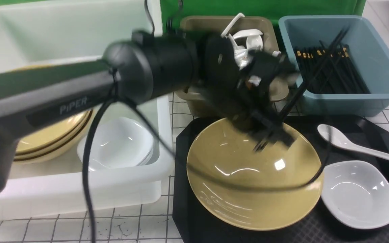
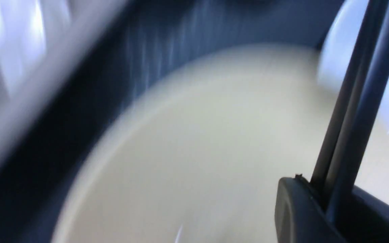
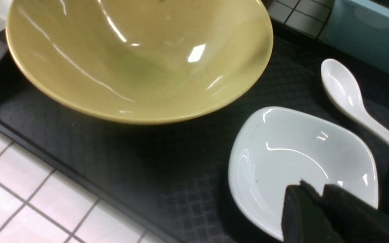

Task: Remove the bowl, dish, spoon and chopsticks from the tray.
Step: Use the left arm to put the chopsticks into the small storage box on the right

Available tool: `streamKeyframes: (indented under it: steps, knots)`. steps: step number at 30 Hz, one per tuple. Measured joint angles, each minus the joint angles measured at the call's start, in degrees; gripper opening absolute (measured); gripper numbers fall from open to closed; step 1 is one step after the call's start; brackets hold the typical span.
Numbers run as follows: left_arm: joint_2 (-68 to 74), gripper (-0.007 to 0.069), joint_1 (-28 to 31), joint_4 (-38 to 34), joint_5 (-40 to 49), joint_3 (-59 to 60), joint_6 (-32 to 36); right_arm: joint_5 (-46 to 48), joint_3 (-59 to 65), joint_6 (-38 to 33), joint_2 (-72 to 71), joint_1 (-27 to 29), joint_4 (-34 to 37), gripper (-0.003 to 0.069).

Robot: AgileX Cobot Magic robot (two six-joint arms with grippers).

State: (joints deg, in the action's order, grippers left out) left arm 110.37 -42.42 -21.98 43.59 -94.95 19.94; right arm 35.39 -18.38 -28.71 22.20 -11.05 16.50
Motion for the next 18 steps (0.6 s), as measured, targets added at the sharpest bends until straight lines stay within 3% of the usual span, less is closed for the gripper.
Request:
streamKeyframes:
  steps: [4, 5, 9, 18]
  knots:
    - [5.12, 0.0024, 0.00, -0.95, 0.02, -12.08, 0.14, 0.00, 0.00, 0.00, 0.00, 0.00, 0.00, 0.0126]
    - [10.12, 0.0024, 0.00, -1.78, 0.31, -21.38, 0.14, -0.05, 0.00, 0.00, 0.00, 0.00, 0.00, 0.0127]
    - [22.98, 0.0024, 0.00, -4.03, 0.14, -38.49, 0.29, -0.11, 0.00, 0.00, 0.00, 0.00, 0.00, 0.0128]
    - [39.43, 0.0043, 0.00, -5.70, -7.31, -55.37, 0.97, -0.37, 0.00, 0.00, 0.00, 0.00, 0.00, 0.0132]
